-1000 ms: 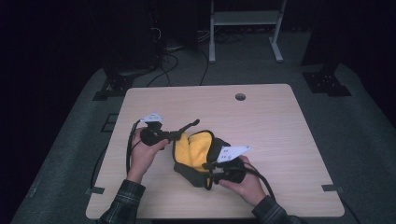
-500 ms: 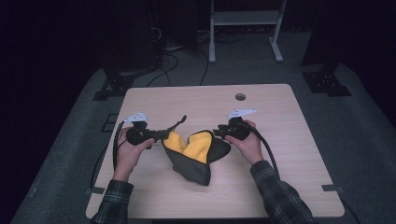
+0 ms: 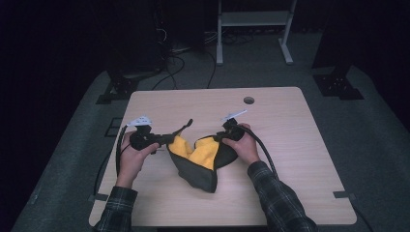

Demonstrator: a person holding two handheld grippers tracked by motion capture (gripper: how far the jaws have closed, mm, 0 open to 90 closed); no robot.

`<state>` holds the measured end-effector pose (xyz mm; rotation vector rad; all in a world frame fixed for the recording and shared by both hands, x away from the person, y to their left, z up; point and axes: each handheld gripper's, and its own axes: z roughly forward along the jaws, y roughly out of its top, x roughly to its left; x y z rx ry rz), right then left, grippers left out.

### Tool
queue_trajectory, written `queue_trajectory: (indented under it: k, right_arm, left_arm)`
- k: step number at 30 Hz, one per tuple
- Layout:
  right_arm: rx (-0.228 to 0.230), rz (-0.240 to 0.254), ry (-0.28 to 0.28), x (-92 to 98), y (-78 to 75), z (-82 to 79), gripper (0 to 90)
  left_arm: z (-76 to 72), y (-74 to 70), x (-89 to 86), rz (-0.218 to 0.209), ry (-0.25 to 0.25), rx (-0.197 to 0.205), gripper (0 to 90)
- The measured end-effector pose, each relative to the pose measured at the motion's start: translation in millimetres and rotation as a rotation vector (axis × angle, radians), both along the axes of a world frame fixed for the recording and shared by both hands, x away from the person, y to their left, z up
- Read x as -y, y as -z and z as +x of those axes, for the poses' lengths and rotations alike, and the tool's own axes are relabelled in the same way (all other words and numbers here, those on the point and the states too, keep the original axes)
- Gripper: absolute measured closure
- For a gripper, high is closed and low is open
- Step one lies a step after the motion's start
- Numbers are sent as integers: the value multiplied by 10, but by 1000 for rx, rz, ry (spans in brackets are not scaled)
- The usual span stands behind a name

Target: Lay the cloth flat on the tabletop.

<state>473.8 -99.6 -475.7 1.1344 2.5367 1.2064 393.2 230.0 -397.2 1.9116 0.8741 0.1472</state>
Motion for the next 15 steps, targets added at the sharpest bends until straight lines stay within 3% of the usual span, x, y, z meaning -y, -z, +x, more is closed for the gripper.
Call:
queue_trajectory:
  k: [2,4,10,12,15]
  right_arm:
    - [11,4,1,-3,9,-10,740]
    - [16,4,7,21,16,-39,860]
    - [26,69,34,209,-75,-135,870]
    - [57,112,41,391,-209,-217,871]
    - [81,129,42,508,-295,-272,871]
  left_arm:
    - [-1,-3,-3,0,-1,1,833]
    - [-2,-8,-7,-2,-3,3,834]
    - [-12,-35,-36,-20,-28,13,833]
    - [-16,-46,-41,-24,-30,15,834]
    - [-33,-81,-37,-32,-29,31,833]
